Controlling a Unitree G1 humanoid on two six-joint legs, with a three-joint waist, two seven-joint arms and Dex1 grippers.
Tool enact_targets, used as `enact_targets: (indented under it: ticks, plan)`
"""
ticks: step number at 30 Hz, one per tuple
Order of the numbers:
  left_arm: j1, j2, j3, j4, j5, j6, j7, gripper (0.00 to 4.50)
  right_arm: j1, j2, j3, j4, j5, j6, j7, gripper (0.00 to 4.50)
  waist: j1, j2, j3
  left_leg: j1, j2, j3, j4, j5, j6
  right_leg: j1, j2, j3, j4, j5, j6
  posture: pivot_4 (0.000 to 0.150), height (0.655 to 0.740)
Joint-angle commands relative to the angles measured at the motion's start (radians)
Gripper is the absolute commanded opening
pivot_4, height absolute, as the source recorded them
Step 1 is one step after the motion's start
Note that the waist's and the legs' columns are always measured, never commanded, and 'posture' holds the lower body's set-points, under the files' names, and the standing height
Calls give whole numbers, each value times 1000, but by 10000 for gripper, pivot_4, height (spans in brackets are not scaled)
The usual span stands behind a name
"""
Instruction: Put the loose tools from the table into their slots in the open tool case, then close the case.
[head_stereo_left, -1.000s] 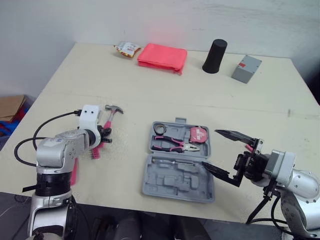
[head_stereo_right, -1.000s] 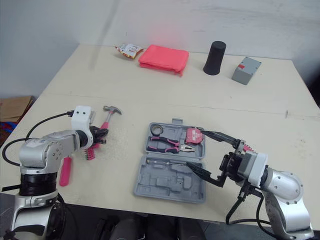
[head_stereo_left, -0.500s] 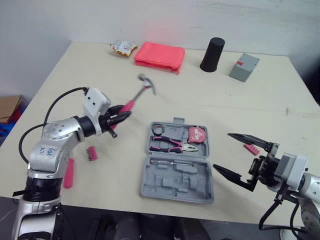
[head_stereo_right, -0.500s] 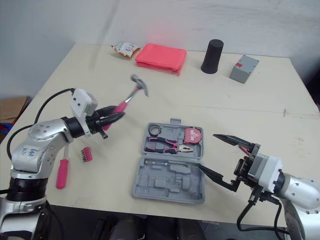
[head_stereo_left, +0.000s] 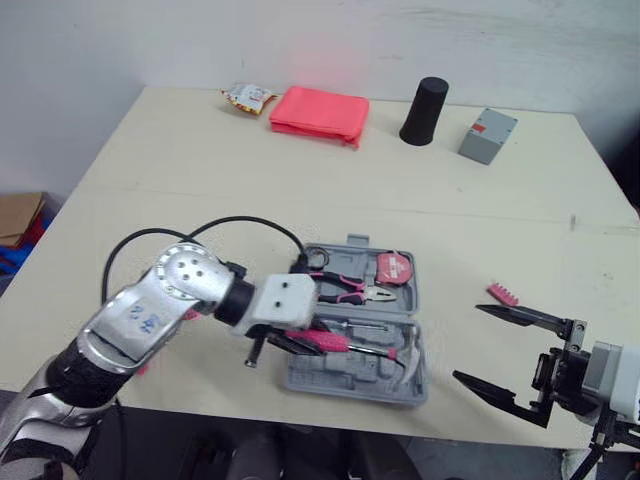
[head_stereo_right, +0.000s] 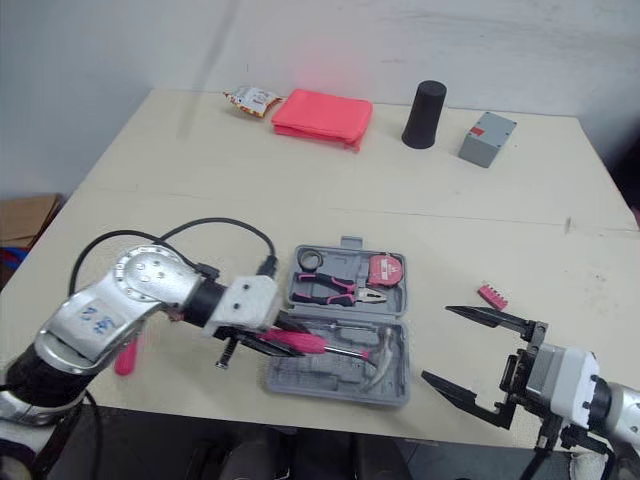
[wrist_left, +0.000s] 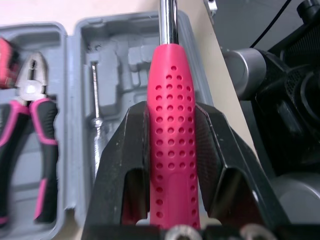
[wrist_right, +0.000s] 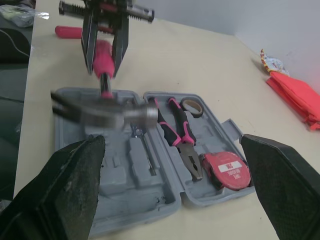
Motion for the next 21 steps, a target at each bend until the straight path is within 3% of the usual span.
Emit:
enact_targets:
  ticks: [1, 5, 21]
  plan:
    - [-53, -4, -71, -37, 56, 109, 47, 5612, 13, 7, -17, -57, 18, 18, -23, 45000, -1, 0, 0, 0, 0, 0, 0, 0, 0, 0, 0, 0, 0, 0, 0, 1500, 7400]
    - [-81, -41, -156, -27, 133, 158, 110, 5611, 10, 7, -8, -90, 4, 38, -47, 45000, 3, 0, 0, 0, 0, -1, 0, 0, -1, -1, 0, 0, 0, 0, 0, 1500, 7400]
    - [-174, -150, -304, 79, 249, 245, 163, 5611, -15, -3, -22, -159, 6, 122, -108, 45000, 4, 0, 0, -1, 0, -1, 0, 1, -1, -1, 0, 0, 0, -1, 0, 1500, 7400]
